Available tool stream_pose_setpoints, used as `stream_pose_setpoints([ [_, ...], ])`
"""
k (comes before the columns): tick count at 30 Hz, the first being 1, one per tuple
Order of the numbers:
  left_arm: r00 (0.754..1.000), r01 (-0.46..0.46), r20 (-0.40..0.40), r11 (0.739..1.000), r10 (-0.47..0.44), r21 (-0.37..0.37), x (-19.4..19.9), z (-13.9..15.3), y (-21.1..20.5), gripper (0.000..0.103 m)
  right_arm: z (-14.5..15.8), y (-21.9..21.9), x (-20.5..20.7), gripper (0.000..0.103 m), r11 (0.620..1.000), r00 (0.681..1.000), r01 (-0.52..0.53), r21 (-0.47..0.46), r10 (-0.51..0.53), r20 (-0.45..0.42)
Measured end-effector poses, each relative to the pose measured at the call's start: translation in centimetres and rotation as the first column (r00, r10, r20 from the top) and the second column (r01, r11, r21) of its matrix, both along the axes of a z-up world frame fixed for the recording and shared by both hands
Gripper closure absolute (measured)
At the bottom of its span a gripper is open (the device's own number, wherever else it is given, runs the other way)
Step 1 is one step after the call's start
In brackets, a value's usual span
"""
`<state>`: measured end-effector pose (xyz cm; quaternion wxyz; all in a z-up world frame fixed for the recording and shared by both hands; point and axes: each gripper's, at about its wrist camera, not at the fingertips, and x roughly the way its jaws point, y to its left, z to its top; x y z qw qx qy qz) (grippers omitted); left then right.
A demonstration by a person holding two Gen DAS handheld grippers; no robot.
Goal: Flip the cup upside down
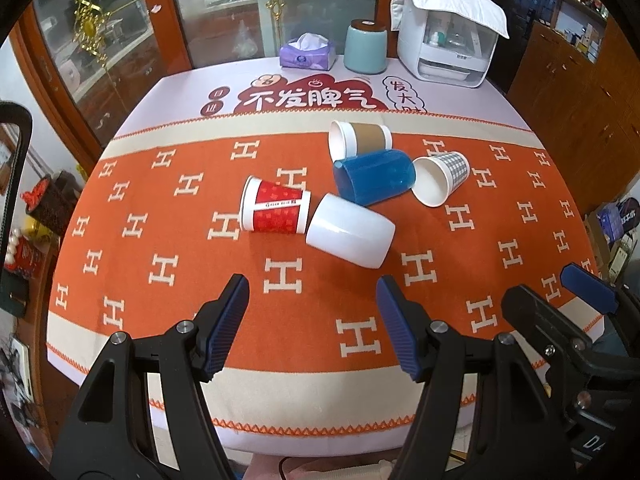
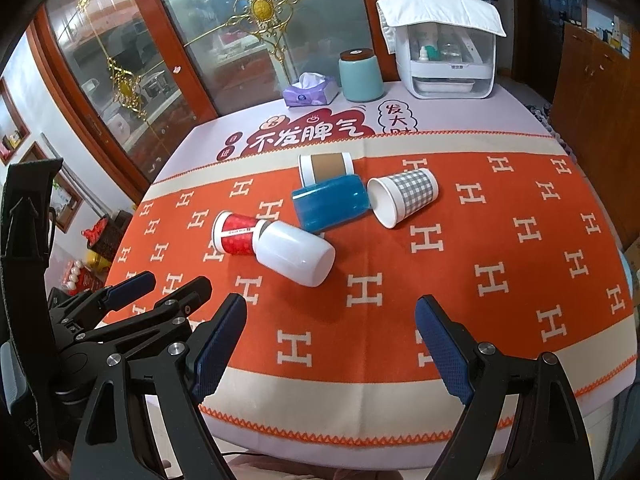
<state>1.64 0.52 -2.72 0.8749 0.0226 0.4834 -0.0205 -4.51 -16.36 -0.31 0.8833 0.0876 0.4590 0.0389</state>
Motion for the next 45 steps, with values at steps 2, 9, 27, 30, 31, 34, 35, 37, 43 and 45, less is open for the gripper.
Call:
stream_pose_setpoints([
  [2, 1.000, 0.013, 0.006, 1.000, -0.013, 0.013, 0.2, 0.4, -0.3, 0.039, 0.2, -0.2, 0.1, 0.016, 1.000, 1.000, 0.009, 0.011, -0.009, -0.001],
  [9, 0.996, 0.091, -0.009, 0.994, -0.091, 0.059, 1.7, 1.5, -1.4, 0.039, 0.1, -1.4, 1.4, 0.016, 0.996, 0.998, 0.052, 0.066, -0.050, -0.028],
  [27, 0.732, 0.679, -0.128, 0.732, -0.669, 0.055, 10.9, -1.3, -2.2, 0.038, -8.3, -3.5, 6.3, 0.015, 0.910, 0.915, 0.380, 0.167, -0.344, -0.212],
  [30, 0.633, 0.774, -0.167, 0.617, -0.756, 0.142, 11.9, -3.0, -3.4, 0.038, -10.6, -3.5, 6.5, 0.015, 0.886, 0.891, 0.427, 0.182, -0.378, -0.252],
  [31, 0.596, 0.802, -0.183, 0.571, -0.782, 0.175, 11.9, -3.6, -4.0, 0.038, -11.3, -3.4, 6.4, 0.015, 0.881, 0.885, 0.437, 0.181, -0.384, -0.265],
  [34, 0.456, 0.882, -0.236, 0.400, -0.858, 0.249, 11.3, -5.9, -6.0, 0.038, -13.7, -3.2, 6.3, 0.015, 0.866, 0.862, 0.468, 0.175, -0.404, -0.307],
  [35, 0.410, 0.899, -0.260, 0.341, -0.874, 0.273, 11.0, -6.8, -6.6, 0.038, -14.1, -3.2, 6.1, 0.015, 0.862, 0.856, 0.476, 0.174, -0.410, -0.315],
  [37, 0.328, 0.922, -0.312, 0.231, -0.892, 0.310, 10.4, -8.8, -7.6, 0.038, -15.1, -3.3, 5.8, 0.015, 0.853, 0.846, 0.492, 0.173, -0.422, -0.325],
  [43, 0.204, 0.949, -0.423, 0.072, -0.883, 0.308, 9.1, -13.4, -9.4, 0.038, -16.8, -3.5, 5.0, 0.015, 0.839, 0.829, 0.519, 0.163, -0.446, -0.338],
  [45, 0.205, 0.942, -0.440, 0.054, -0.874, 0.331, 8.9, -14.6, -9.8, 0.037, -17.1, -3.4, 4.9, 0.015, 0.841, 0.828, 0.519, 0.154, -0.451, -0.334],
])
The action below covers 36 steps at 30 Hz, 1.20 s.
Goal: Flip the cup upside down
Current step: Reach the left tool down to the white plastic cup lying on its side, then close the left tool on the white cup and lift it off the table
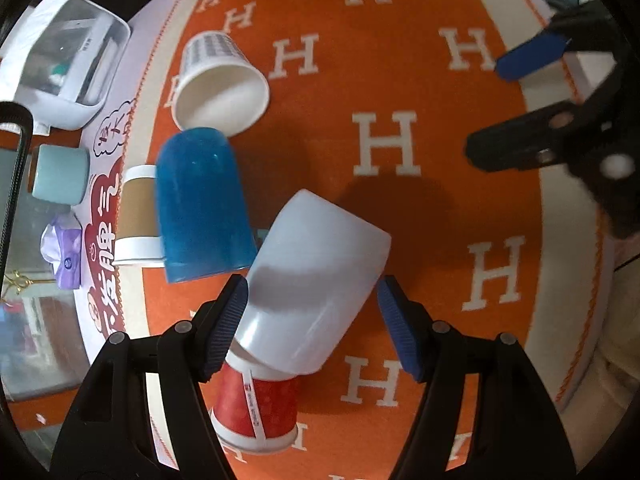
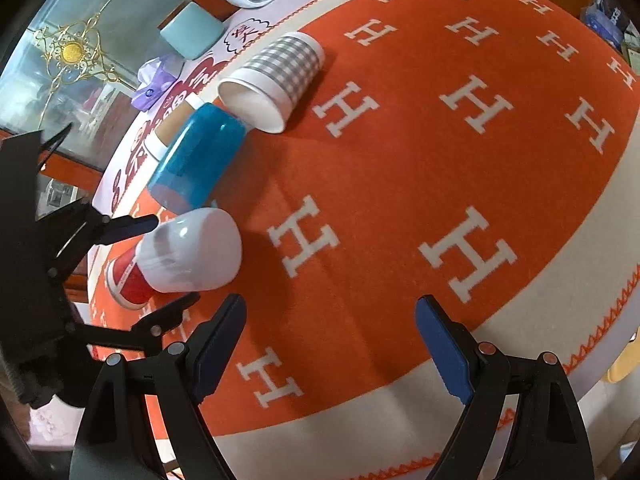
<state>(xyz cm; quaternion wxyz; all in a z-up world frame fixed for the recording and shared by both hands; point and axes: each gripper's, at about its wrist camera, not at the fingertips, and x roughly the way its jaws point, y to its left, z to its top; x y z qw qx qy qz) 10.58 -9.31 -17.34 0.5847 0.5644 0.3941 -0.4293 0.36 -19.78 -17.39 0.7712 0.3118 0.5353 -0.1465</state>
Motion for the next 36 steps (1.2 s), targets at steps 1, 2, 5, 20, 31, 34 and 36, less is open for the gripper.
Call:
stream_pose_setpoints([
  [1, 1.000, 0.005, 0.011, 1.000, -0.005, 0.003, -0.2, -0.3, -0.1, 0.036, 0.1, 0.1, 0.0, 0.015, 1.000, 1.000, -0.001, -0.002, 0.001, -0.002],
  [2, 1.000, 0.007, 0.018, 1.000, -0.007, 0.009, -0.2, -0.6, -0.3, 0.035, 0.2, 0.1, -0.3, 0.015, 1.000, 1.000, 0.000, -0.006, 0.000, -0.004],
  [5, 0.998, 0.004, 0.055, 0.999, -0.006, 0.034, -0.2, -1.6, -0.8, 0.034, 0.0, 0.1, -0.6, 0.015, 1.000, 1.000, -0.001, -0.008, 0.001, -0.002],
  [20, 0.993, -0.091, 0.084, 0.994, 0.087, 0.052, -0.2, -2.1, -1.9, 0.047, 0.7, -0.3, -1.8, 0.016, 1.000, 1.000, -0.013, -0.016, 0.014, 0.023],
  [31, 0.905, -0.414, -0.100, 0.910, 0.412, 0.009, -0.9, 3.1, -1.2, 0.047, 2.7, -1.8, -2.9, 0.015, 0.998, 0.997, -0.061, 0.011, 0.061, 0.051],
  [34, 0.821, -0.545, -0.188, 0.838, 0.539, 0.021, -0.8, 3.8, 0.0, 0.048, 3.2, -2.4, -3.0, 0.015, 0.996, 0.994, -0.092, 0.010, 0.091, 0.054],
  [36, 0.754, -0.624, -0.237, 0.781, 0.613, 0.035, -0.6, 4.0, 0.6, 0.048, 3.6, -2.8, -2.9, 0.015, 0.993, 0.991, -0.120, 0.020, 0.118, 0.058],
])
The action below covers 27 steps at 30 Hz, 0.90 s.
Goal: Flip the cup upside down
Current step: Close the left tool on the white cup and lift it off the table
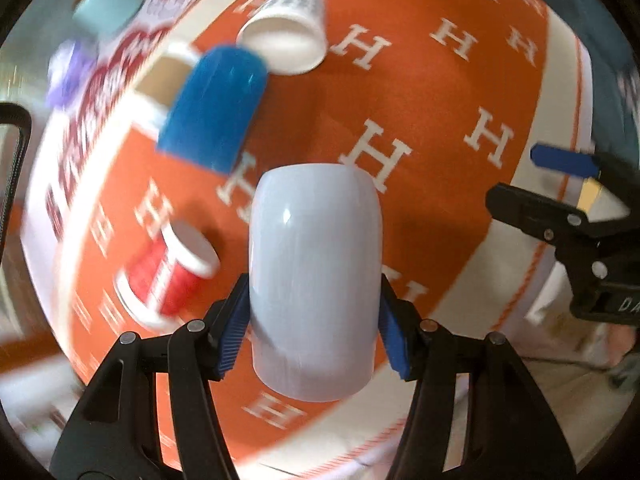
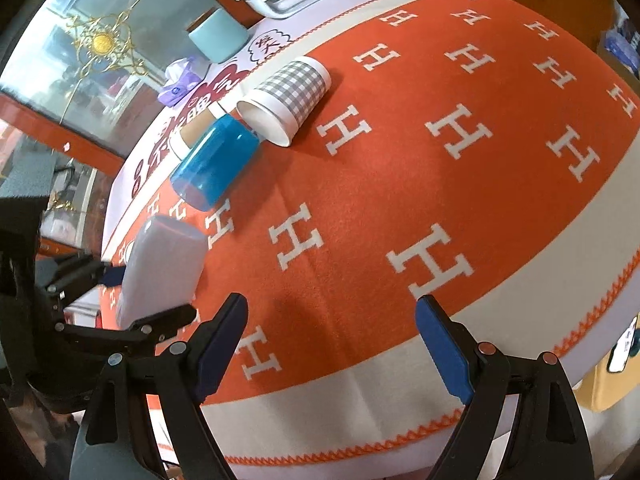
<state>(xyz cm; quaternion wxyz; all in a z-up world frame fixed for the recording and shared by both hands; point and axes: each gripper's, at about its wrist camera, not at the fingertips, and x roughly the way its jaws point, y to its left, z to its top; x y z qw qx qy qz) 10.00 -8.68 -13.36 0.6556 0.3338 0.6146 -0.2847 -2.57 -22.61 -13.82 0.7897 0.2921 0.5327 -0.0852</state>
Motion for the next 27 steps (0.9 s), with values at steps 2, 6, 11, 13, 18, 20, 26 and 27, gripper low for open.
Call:
stream_pose_setpoints([
  [2, 0.993, -0.108, -0.050, 0.994, 0.107, -0.015, 0.0, -0.2, 0.8, 0.048, 0.2, 0.0, 0.0, 0.015, 1.000, 1.000, -0.023, -0.001, 0.023, 0.005],
  [6, 0.930, -0.343, -0.159, 0.938, 0.332, -0.051, -0.5, -0.6, 2.7, 0.048, 0.5, 0.0, 0.1, 0.015, 0.996, 0.996, -0.085, -0.003, 0.085, 0.001],
  [11, 0.796, -0.578, -0.269, 0.813, 0.542, -0.069, -1.6, -2.7, 5.1, 0.048, -0.1, -0.1, 0.4, 0.015, 0.988, 0.988, -0.152, 0.003, 0.152, -0.021],
  [13, 0.735, -0.653, -0.295, 0.754, 0.610, -0.070, -2.2, -3.6, 5.6, 0.048, -0.6, 0.1, 0.3, 0.015, 0.986, 0.985, -0.168, 0.002, 0.168, -0.028],
  [18, 0.629, -0.765, -0.291, 0.641, 0.721, -0.064, -3.9, -5.3, 6.0, 0.047, -1.6, -0.1, 0.0, 0.015, 0.978, 0.977, -0.208, -0.002, 0.208, -0.038],
  [20, 0.604, -0.784, -0.285, 0.620, 0.744, -0.044, -4.4, -6.0, 5.8, 0.047, -1.9, -0.2, -0.3, 0.016, 0.976, 0.976, -0.217, 0.006, 0.217, -0.035],
  [26, 0.604, -0.785, -0.237, 0.619, 0.761, -0.016, -5.1, -7.2, 4.3, 0.044, -2.3, -0.5, -1.2, 0.016, 0.977, 0.977, -0.215, 0.012, 0.215, -0.001],
  [27, 0.606, -0.784, -0.228, 0.620, 0.762, -0.011, -5.2, -7.3, 4.1, 0.042, -2.3, -0.6, -1.4, 0.015, 0.977, 0.977, -0.212, 0.013, 0.212, 0.005],
])
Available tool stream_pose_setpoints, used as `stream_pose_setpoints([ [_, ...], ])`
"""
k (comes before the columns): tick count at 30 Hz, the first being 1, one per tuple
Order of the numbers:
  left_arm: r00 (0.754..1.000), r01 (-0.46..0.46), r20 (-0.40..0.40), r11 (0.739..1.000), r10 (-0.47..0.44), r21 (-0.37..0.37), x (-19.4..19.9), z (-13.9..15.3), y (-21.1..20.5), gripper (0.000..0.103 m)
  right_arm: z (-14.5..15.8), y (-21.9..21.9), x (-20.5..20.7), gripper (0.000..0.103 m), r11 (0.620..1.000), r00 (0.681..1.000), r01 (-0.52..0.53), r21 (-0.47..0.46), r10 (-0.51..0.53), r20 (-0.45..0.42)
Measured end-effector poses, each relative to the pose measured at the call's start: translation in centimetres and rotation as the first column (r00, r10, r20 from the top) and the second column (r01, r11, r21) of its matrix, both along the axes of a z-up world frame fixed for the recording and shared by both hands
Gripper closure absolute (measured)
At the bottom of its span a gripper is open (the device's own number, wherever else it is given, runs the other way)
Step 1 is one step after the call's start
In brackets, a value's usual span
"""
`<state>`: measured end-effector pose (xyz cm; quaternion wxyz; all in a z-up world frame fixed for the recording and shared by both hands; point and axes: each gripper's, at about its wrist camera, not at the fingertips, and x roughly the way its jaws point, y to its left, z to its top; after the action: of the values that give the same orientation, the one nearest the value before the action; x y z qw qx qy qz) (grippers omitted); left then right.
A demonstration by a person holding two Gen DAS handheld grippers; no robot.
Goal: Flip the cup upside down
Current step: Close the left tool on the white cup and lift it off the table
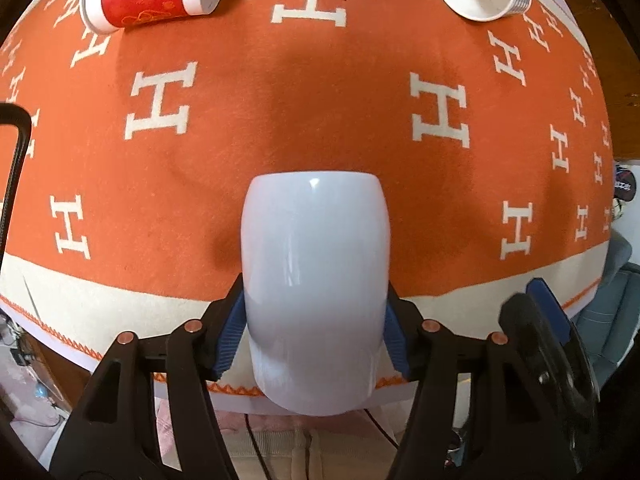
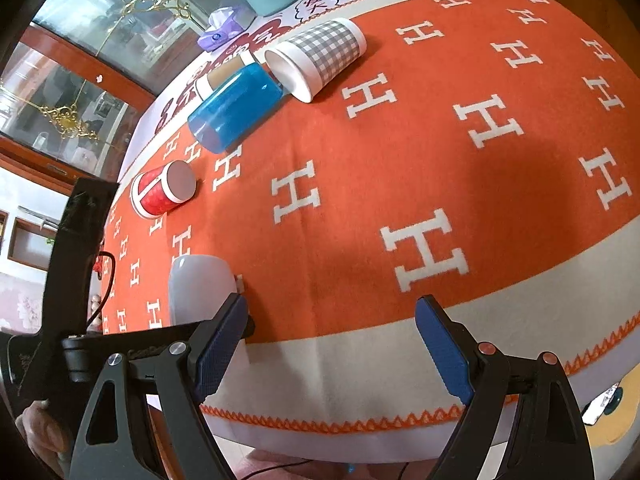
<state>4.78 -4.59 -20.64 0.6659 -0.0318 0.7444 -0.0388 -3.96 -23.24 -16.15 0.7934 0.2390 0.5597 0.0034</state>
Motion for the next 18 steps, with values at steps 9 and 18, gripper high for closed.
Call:
stream_pose_setpoints([
  [9, 1.000, 0.017, 0.011, 1.000, -0.017, 0.023, -0.7, 0.5, -1.4, 0.035, 0.1, -1.3, -1.4, 0.015, 0.999, 0.999, 0.022, 0.044, -0.024, 0.036],
  [18, 0.998, 0.052, 0.045, 0.998, -0.054, 0.028, -1.0, 3.6, -1.3, 0.035, 0.9, -2.2, -1.7, 0.015, 0.997, 0.997, 0.030, 0.077, -0.035, 0.069],
])
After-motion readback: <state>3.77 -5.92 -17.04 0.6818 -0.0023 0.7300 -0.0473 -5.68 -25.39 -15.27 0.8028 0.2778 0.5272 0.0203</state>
